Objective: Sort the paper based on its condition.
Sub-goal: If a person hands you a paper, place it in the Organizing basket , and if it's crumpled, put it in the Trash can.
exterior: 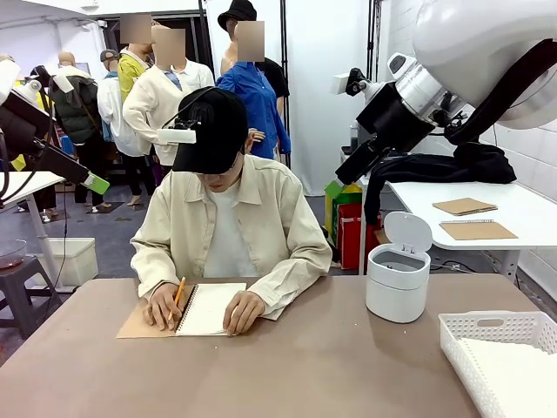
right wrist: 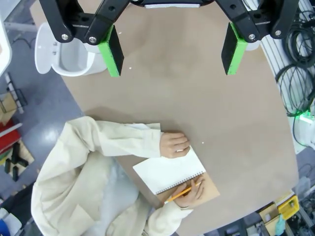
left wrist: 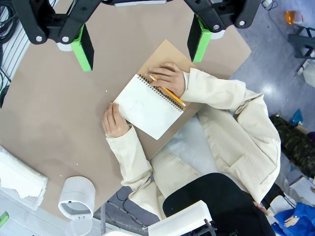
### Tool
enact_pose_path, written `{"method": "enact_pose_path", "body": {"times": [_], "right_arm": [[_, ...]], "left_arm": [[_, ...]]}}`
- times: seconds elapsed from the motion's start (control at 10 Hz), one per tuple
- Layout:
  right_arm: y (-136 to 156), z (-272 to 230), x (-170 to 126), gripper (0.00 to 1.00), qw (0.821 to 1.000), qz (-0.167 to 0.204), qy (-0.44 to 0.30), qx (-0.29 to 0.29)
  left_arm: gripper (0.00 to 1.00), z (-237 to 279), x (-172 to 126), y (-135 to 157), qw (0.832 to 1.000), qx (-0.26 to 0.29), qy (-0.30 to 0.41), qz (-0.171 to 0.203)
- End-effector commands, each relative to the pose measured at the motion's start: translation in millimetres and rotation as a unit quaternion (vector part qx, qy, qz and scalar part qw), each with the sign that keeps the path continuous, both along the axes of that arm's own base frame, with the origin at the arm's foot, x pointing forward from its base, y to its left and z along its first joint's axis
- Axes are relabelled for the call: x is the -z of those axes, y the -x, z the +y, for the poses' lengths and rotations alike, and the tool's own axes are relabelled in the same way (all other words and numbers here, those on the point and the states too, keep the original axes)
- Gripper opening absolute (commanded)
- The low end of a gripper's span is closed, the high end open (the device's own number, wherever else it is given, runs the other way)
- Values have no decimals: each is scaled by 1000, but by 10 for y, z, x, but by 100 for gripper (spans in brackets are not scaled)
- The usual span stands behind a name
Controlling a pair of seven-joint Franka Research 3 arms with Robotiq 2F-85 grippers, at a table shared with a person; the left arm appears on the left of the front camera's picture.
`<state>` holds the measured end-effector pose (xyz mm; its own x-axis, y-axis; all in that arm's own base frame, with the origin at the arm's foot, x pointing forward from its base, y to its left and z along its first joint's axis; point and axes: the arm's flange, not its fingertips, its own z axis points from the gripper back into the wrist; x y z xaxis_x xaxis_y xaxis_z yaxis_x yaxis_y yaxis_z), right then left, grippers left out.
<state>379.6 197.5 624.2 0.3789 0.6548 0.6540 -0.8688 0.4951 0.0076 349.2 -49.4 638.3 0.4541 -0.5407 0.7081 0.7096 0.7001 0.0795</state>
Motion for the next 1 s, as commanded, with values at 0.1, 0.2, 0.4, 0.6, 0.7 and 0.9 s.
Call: {"method": "enact_pose_path", "body": {"times": [0.1,0.2,0.4,0.6,0.7,0.9], "right_arm": [[-24,-19,-43,100,999,2,-34,2],[-32,-40,-57,100,999,6,-48,-4],[-50,-59,-77,100,998,7,-63,5],[-72,-53,-72,100,997,12,-69,11],[-78,-49,-73,100,997,15,-76,12],[-122,-45,-38,100,997,25,-70,13]], "left_arm": [[100,1,3,2,1000,-1,1,0],[100,1,3,2,1000,-1,1,0],[100,1,3,2,1000,-1,1,0],[100,1,3,2,1000,-1,1,0],[100,1,3,2,1000,-1,1,0],[100,1,3,2,1000,-1,1,0]]}}
